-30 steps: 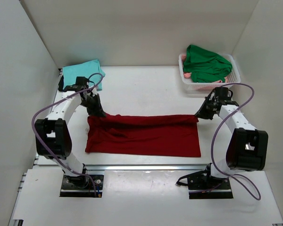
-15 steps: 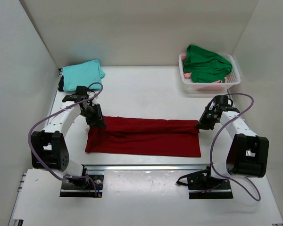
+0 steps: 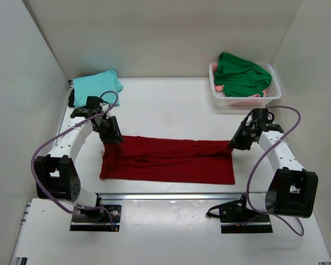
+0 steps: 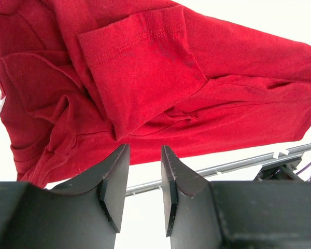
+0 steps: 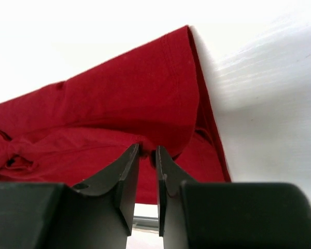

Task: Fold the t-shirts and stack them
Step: Fold the other side of the tshirt into a rectangle

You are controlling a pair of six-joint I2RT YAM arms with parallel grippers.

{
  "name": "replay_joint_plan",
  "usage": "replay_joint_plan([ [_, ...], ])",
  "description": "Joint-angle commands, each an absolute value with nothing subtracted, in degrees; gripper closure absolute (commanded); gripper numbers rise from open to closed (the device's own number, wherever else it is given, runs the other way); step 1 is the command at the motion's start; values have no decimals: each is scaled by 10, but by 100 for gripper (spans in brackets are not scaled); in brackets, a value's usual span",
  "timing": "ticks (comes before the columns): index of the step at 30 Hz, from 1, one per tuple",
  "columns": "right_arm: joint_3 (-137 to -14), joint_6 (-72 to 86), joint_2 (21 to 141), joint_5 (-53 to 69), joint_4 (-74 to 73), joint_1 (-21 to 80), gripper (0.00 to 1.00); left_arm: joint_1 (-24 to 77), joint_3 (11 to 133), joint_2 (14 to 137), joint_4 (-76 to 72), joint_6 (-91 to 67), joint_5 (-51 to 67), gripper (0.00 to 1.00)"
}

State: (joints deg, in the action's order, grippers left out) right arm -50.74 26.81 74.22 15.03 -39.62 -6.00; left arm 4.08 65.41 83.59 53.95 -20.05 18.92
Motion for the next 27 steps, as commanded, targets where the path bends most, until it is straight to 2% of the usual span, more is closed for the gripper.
replay_joint_plan([
  [1,-543,260,749,122,-410,-56,84,40,657,841,526,-206,203,58],
  [5,-568,256,772,112,-453,-43,99,40,652,851,521,-201,197,60],
  [7,-542,253,764,107,-479,-30,100,35,654,851,522,-203,202,59],
  [12,-477,251,719,119,-470,-65,83,39,643,853,509,-207,204,60],
  [15,-476,239,722,106,-483,-81,80,37,638,852,504,-207,206,60],
  [17,-476,232,723,100,-477,-82,73,40,631,853,501,-212,201,58],
  [19,-469,233,723,109,-465,-84,73,42,627,853,499,-208,193,53],
  [23,-466,237,728,122,-445,-79,73,38,612,860,504,-207,162,52],
  [27,-466,236,738,129,-437,-76,71,33,591,860,506,-201,140,46],
])
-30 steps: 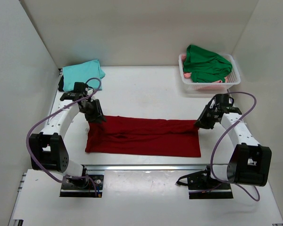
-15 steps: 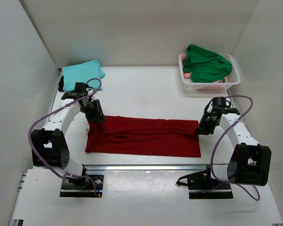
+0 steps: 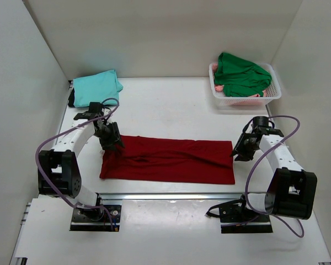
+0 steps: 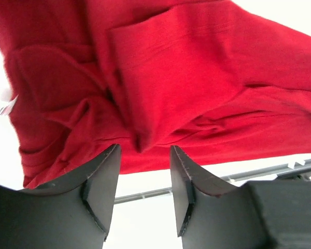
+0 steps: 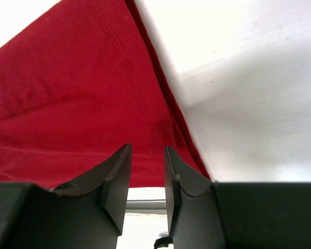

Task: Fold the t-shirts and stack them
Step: Fold the other side of the tshirt into a rectangle

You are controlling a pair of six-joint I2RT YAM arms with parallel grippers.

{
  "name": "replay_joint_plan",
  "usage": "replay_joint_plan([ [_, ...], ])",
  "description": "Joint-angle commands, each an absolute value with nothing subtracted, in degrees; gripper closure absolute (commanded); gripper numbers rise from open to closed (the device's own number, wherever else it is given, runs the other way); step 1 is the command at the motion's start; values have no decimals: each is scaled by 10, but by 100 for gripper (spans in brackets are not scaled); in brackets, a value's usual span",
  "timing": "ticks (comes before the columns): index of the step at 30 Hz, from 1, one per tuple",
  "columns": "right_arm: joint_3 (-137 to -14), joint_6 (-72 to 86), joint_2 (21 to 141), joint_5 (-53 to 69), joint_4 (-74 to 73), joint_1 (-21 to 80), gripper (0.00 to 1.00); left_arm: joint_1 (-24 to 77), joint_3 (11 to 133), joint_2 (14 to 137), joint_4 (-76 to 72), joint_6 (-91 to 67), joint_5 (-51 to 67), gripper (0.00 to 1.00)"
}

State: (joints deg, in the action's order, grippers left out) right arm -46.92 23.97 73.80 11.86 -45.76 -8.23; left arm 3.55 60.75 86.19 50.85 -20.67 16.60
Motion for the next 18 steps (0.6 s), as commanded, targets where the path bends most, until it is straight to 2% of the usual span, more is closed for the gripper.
replay_joint_plan([
  [1,-464,236,740,131,-439,-75,71,33,591,860,504,-199,135,45],
  [12,-455,241,739,113,-461,-43,65,47,578,889,466,-225,143,41],
  [16,-443,245,729,103,-473,-39,66,59,578,897,450,-234,149,51],
  [18,-432,249,725,89,-482,-37,66,60,576,902,446,-237,153,61],
])
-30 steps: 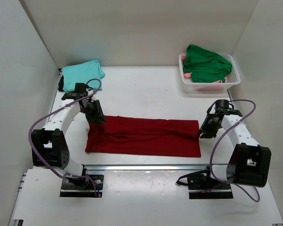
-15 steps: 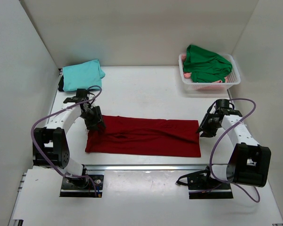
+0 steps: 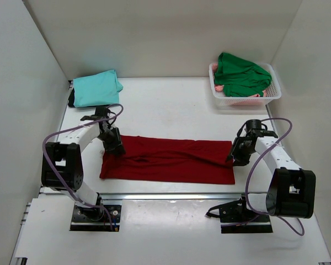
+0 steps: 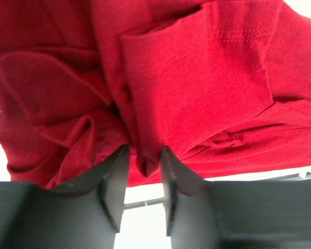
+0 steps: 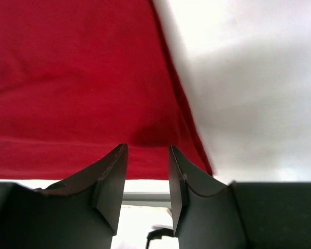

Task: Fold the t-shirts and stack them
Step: Fold the other side of the tshirt into a rectangle

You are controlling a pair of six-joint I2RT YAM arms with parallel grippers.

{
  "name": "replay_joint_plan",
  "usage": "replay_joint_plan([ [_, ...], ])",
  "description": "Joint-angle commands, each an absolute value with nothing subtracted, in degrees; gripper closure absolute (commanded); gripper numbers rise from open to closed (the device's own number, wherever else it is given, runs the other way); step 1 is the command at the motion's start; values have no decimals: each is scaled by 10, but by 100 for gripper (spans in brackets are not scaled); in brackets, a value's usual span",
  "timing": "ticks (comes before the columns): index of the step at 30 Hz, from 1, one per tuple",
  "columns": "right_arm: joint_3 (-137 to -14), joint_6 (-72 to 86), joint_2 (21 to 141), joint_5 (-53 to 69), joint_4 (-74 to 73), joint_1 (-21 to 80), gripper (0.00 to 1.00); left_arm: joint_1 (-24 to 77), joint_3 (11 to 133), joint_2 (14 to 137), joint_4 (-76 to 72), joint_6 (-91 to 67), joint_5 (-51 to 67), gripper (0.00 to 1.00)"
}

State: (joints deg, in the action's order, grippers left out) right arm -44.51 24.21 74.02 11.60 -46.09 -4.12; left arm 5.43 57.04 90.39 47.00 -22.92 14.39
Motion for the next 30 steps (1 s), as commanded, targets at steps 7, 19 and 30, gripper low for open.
replay_joint_plan([
  [7,-407,241,725,99,-441,-60,65,62,572,906,435,-238,165,94],
  [19,-480,242,730,131,-430,-61,100,50,650,896,450,-243,174,100],
  [30,-454,251,737,124,-456,-54,68,46,685,891,444,-264,196,100],
])
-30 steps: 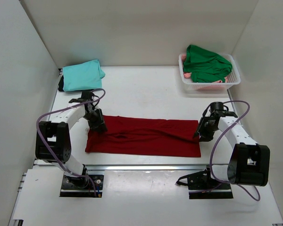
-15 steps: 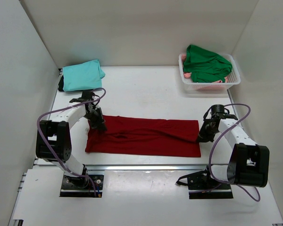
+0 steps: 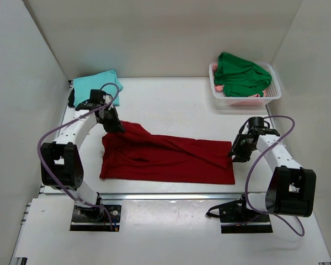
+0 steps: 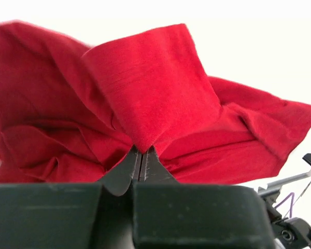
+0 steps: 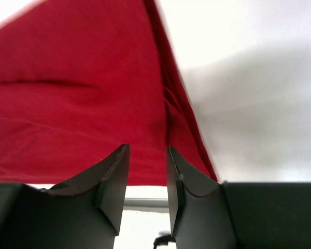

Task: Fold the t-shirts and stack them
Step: Fold the other side of the tshirt into a rectangle

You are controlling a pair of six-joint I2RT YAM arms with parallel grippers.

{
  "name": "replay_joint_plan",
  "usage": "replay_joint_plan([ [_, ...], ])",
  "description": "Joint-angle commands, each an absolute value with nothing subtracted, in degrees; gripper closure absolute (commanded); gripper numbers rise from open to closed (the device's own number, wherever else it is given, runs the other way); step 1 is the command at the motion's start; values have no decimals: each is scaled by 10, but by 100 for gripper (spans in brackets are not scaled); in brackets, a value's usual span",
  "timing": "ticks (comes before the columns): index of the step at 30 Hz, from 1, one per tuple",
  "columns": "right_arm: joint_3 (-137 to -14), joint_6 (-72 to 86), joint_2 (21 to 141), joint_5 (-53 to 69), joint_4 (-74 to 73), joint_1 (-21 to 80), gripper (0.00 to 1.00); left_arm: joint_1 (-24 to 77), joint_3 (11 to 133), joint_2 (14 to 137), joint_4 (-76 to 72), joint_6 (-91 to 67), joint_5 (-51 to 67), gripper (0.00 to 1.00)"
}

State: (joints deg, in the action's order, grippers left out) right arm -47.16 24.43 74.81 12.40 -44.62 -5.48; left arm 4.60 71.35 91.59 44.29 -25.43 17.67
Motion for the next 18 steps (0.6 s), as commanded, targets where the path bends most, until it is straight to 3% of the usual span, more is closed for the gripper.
replay_joint_plan([
  [1,-450,255,734,126,-453,-50,68,44,675,890,439,-264,198,100],
  [15,-388,277,758,154,-391,-23,70,50,662,894,434,-265,206,100],
  [18,-381,280,763,165,-372,-21,74,50,664,896,434,-265,205,100],
])
